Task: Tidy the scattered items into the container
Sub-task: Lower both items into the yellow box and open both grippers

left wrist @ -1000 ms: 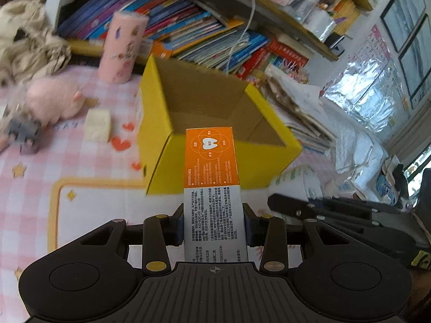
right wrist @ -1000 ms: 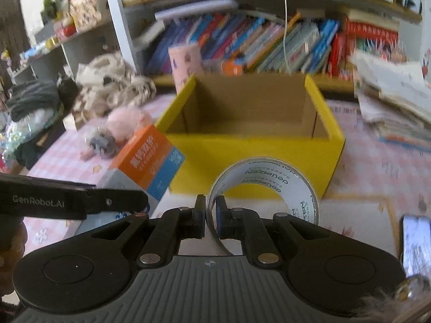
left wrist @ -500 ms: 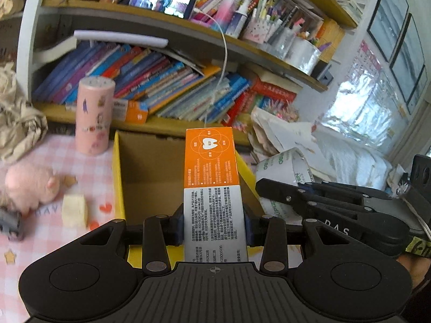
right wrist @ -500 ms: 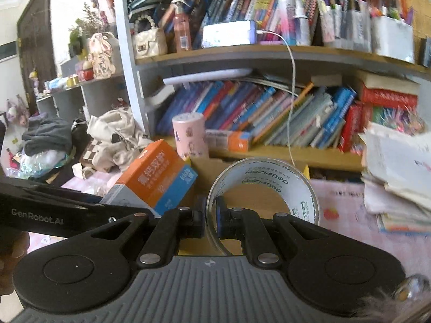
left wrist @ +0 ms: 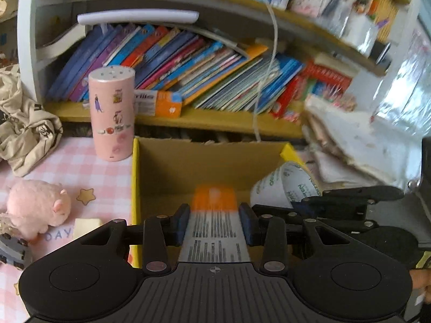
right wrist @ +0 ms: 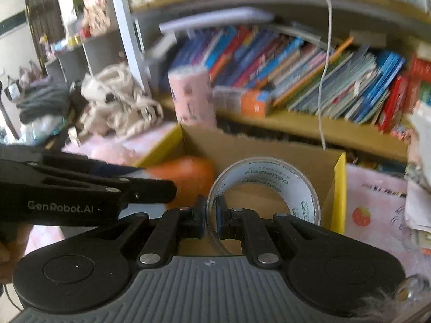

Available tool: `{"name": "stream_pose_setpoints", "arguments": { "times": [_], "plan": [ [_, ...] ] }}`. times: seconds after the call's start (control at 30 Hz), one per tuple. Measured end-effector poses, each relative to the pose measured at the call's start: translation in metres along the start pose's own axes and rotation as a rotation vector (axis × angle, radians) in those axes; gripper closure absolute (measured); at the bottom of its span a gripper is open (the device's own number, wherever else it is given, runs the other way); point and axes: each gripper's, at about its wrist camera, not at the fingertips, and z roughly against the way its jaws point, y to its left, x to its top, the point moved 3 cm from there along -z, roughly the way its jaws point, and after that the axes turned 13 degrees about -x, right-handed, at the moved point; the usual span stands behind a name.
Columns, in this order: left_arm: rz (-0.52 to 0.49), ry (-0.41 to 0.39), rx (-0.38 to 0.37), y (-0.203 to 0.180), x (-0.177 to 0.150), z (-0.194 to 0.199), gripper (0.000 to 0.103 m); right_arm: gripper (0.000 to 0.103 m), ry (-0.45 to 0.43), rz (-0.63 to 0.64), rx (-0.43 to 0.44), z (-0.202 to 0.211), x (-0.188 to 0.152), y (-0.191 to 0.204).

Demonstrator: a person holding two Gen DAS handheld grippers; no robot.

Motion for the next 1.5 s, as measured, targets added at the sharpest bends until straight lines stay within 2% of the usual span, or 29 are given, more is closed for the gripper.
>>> {"name": "stream_pose_setpoints", "arguments": {
  "times": [0.03, 0.2, 0.43, 0.6, 0.63, 0.67, 0.7, 0.77, 0.9, 1.0, 1.23, 1.5],
  "plan": [
    [0.004, 0.004, -0.003, 0.002, 0.002, -0.003, 0.086, 0.095, 0.019, 0.007, 0.007, -0.007, 0.0, -0.002],
    [-0.024, 0.012, 0.028, 0.001, 0.014, -0.018, 0.085, 0.095, 0.117, 0.054, 0.02, -0.039, -0.002, -0.004],
    [-0.034, 0.033, 0.051, 0.001, 0.014, -0.027, 0.085, 0.095, 0.194, 0.053, 0.044, -0.058, -0.008, -0.007],
    [-0.024, 0.037, 0.073, 0.003, 0.009, -0.028, 0.078, 0.094, 0.239, 0.047, 0.04, -0.066, -0.007, -0.01],
    [-0.023, 0.031, 0.073, 0.002, 0.008, -0.026, 0.075, 0.09, 0.242, 0.044, 0.036, -0.066, -0.007, -0.01],
    [-0.023, 0.026, 0.073, 0.002, 0.008, -0.025, 0.065, 0.088, 0.24, 0.043, 0.031, -0.066, -0.007, -0.01],
    [-0.028, 0.013, 0.076, 0.0, 0.009, -0.023, 0.053, 0.08, 0.234, 0.042, 0.023, -0.065, -0.006, -0.011],
    [-0.043, -0.021, 0.078, -0.002, 0.01, -0.017, 0.042, 0.076, 0.221, 0.036, 0.019, -0.062, -0.005, -0.012],
    [-0.058, -0.044, 0.086, -0.006, 0.012, -0.009, 0.038, 0.07, 0.192, 0.047, -0.001, -0.056, -0.002, -0.011],
    [-0.07, -0.056, 0.098, -0.009, 0.012, -0.002, 0.03, 0.062, 0.16, 0.034, -0.015, -0.046, 0.001, -0.012],
    [-0.089, -0.097, 0.115, -0.017, 0.004, 0.023, 0.02, 0.042, 0.057, 0.033, -0.065, -0.014, 0.003, -0.011],
    [-0.123, -0.148, 0.12, -0.028, -0.01, 0.053, 0.013, 0.034, -0.021, 0.058, -0.105, 0.018, -0.005, 0.001]
  ]
}}
